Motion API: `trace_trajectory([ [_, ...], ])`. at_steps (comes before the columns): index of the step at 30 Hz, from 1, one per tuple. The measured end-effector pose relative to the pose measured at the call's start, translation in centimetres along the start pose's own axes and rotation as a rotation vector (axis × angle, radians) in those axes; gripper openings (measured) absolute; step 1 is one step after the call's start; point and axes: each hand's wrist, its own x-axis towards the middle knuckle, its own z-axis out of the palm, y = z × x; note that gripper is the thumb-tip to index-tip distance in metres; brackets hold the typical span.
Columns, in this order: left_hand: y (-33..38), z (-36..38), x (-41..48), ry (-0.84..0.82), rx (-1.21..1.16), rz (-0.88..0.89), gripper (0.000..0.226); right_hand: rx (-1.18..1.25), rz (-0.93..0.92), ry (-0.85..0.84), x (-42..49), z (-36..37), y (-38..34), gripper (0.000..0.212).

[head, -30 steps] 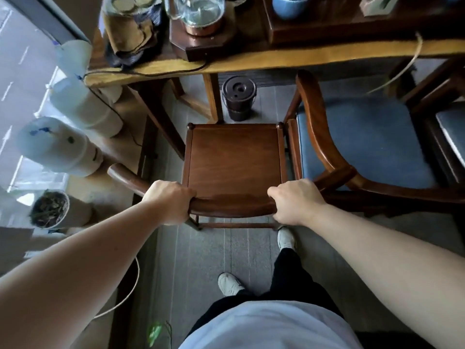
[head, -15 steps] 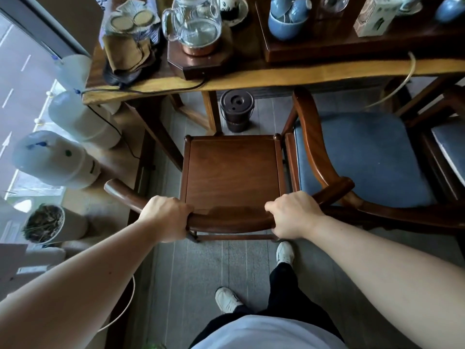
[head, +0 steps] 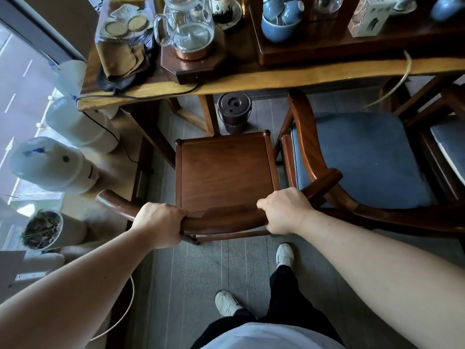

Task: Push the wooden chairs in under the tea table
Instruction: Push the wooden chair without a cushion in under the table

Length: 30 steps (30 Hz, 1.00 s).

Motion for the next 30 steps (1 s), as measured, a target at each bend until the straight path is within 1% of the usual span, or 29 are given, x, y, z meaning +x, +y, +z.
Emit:
trace_trajectory([
  [6, -2.0, -0.7, 1.6, -0.029, 0.012, 0.013, 0.011, 0.046, 0.025, 0.020, 1.4, -0.5, -0.1, 0.022],
  [12, -2.0, -0.4, 1.8, -0.035, -0.010, 0.022, 0.007, 0.035, 0.018, 0.011, 1.5, -0.4, 0.0, 0.021],
  [14, -1.9, -0.4, 1.7, -0.029, -0.024, 0.016, 0.008, 0.037, 0.034, 0.012, 1.4, -0.5, -0.1, 0.022],
  [18, -2.1, -0.2, 1.6, -0.008, -0.013, 0.040, 0.019, 0.038, 0.057, 0.007, 1.1, -0.1, -0.4, 0.025],
  [21, -2.3, 0.0, 1.9, 0.026, -0.023, 0.057, 0.018, 0.039, 0.070, 0.014, 1.0, 0.2, -0.5, 0.026],
  [26, -2.8, -0.5, 2.6, 0.020, -0.028, 0.065, 0.018, 0.041, 0.085, 0.014, 1.7, -0.2, -0.2, 0.028],
  [30, -2.6, -0.6, 2.8, 0.028, -0.040, 0.042, 0.019, 0.014, 0.082, 0.017, 1.6, -0.4, 0.1, 0.025],
])
